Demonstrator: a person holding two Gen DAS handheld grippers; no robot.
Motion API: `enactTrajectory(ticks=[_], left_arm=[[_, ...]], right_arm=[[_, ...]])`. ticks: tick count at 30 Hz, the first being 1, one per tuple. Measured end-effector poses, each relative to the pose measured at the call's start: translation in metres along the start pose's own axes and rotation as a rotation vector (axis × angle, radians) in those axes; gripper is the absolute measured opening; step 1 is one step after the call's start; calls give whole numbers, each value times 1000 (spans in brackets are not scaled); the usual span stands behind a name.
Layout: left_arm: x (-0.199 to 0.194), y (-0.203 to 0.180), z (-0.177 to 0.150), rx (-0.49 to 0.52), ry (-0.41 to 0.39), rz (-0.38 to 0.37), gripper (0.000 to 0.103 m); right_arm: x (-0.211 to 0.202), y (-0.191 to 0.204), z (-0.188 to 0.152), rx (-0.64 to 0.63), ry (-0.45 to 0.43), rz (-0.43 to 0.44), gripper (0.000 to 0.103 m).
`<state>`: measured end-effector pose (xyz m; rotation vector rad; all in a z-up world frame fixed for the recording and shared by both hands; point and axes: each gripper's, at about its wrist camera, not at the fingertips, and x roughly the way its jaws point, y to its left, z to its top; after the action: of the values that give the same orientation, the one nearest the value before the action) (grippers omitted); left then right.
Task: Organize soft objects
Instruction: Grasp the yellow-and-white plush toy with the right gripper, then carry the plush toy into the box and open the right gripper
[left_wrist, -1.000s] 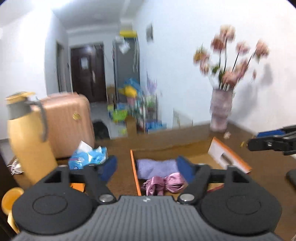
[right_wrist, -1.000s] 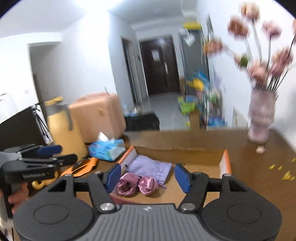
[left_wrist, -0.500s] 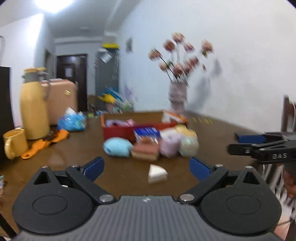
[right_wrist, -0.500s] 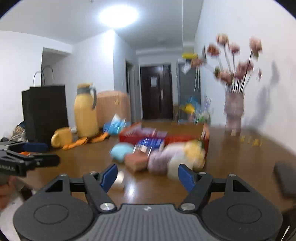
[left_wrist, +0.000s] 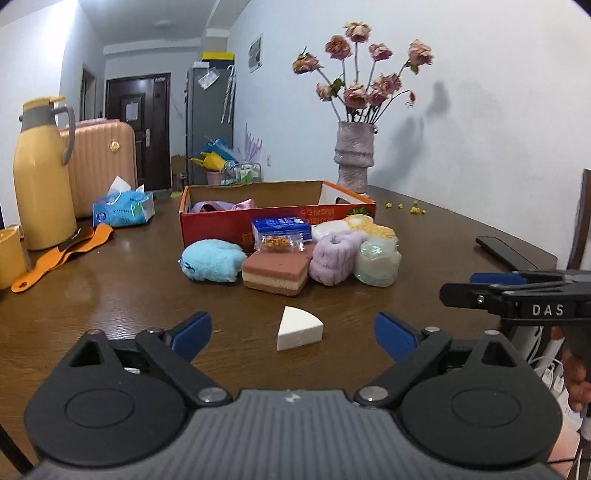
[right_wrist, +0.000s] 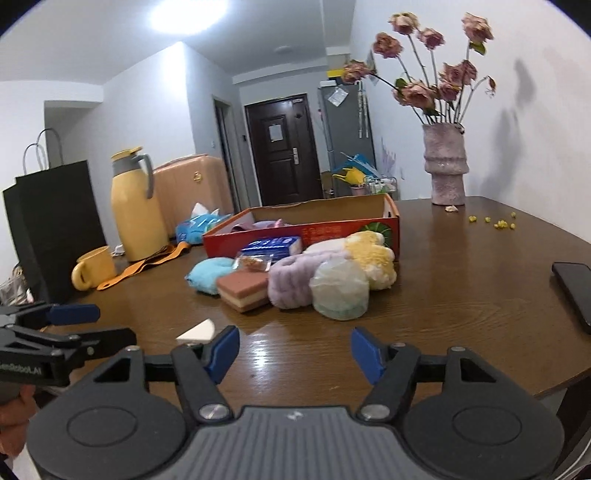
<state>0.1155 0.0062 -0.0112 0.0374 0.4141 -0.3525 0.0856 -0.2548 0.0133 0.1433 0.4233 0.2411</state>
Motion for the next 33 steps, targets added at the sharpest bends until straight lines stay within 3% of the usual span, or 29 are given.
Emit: enactTrajectory(ticks=[4, 8, 12, 16, 21, 22, 25, 33], left_arm=[[25, 0, 13, 2, 22, 2, 82], [55, -5, 42, 6, 15, -52, 70], [95, -17, 70, 25, 12, -82, 67], [137, -26, 84, 42, 54, -63, 65], [148, -27, 84, 15, 68, -78, 66], [146, -28, 82, 19, 65, -84, 67], [142, -32, 78, 28, 66, -70, 69], [94, -36, 76, 11, 7, -56, 70]], right_arm=[[14, -12, 6, 30, -9, 1, 61], [38, -31, 28, 51, -18, -24, 60], [79, -57, 61, 62, -29, -36, 61], [139, -83, 80, 103, 37, -50, 61], [192, -106, 80, 225, 126, -7, 48], [195, -108, 79, 233, 125, 19, 43], [191, -101, 79, 205, 100, -17, 36], [107, -85, 101, 151, -155, -99, 35]])
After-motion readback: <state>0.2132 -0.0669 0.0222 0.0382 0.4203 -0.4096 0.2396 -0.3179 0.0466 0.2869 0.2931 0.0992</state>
